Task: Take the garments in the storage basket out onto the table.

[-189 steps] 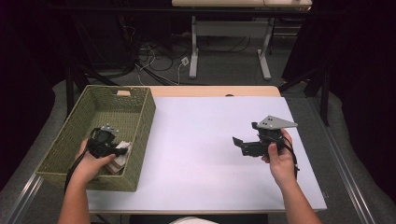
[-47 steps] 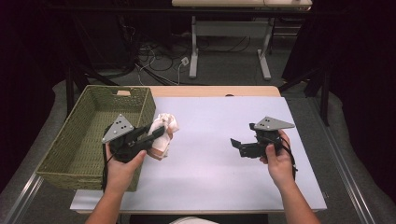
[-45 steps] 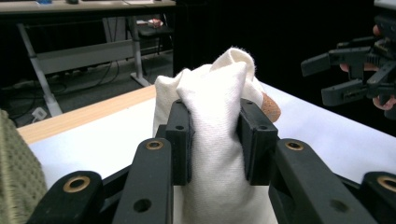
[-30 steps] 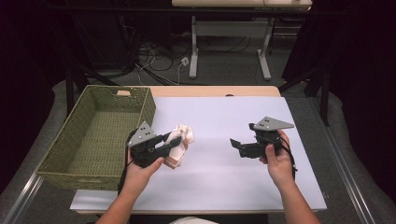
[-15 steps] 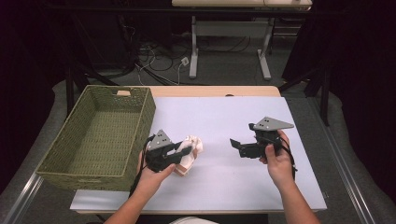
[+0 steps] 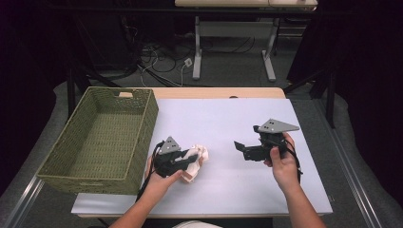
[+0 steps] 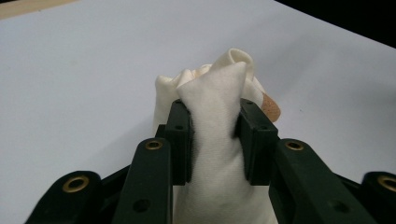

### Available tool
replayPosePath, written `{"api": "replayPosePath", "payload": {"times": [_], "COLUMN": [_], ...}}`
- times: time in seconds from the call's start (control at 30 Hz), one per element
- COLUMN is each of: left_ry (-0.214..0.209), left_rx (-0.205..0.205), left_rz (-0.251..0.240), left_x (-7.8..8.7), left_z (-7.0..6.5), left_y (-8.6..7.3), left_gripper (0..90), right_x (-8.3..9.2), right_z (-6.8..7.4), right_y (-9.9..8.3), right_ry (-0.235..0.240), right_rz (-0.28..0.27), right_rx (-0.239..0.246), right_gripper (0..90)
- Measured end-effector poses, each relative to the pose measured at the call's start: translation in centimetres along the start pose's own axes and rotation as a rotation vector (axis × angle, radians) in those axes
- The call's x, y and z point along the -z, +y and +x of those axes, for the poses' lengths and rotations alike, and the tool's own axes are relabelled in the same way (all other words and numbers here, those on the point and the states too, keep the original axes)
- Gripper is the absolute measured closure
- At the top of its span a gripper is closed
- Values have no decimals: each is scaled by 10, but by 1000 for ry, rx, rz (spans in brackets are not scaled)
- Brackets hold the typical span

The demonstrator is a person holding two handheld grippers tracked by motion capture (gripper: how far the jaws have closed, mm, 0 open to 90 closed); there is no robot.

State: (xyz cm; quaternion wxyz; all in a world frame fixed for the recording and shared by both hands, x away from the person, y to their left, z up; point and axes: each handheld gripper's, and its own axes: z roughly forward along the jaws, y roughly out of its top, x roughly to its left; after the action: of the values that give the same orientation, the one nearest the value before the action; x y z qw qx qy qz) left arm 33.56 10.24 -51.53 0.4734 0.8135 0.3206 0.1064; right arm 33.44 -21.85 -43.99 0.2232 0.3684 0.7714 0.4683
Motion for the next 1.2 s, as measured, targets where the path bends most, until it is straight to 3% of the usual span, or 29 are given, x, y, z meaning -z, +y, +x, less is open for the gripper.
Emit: {"api": "replayPosePath", "payload": {"times": [0.2, 0.57, 0.97, 1.03, 1.2], "left_ry": [-9, -14, -28, -18, -16], "left_rx": [-5, 2, 35, 23, 50], "left_rz": [39, 42, 29, 29, 20], "left_x": [-8, -9, -10, -9, -8], "left_z": [-2, -1, 1, 2, 5], "left_y": [-4, -5, -4, -4, -3], "left_gripper": [675, 648, 532, 520, 462], "right_x": [0, 1, 0, 0, 1], "right_z": [0, 0, 0, -1, 0], "right_y": [0, 0, 0, 0, 0], "right_ry": [0, -3, -1, -2, -4], "right_rz": [3, -1, -6, -2, -2], "right_rx": [3, 0, 1, -2, 1], "right_gripper": [102, 102, 102, 102, 102]}}
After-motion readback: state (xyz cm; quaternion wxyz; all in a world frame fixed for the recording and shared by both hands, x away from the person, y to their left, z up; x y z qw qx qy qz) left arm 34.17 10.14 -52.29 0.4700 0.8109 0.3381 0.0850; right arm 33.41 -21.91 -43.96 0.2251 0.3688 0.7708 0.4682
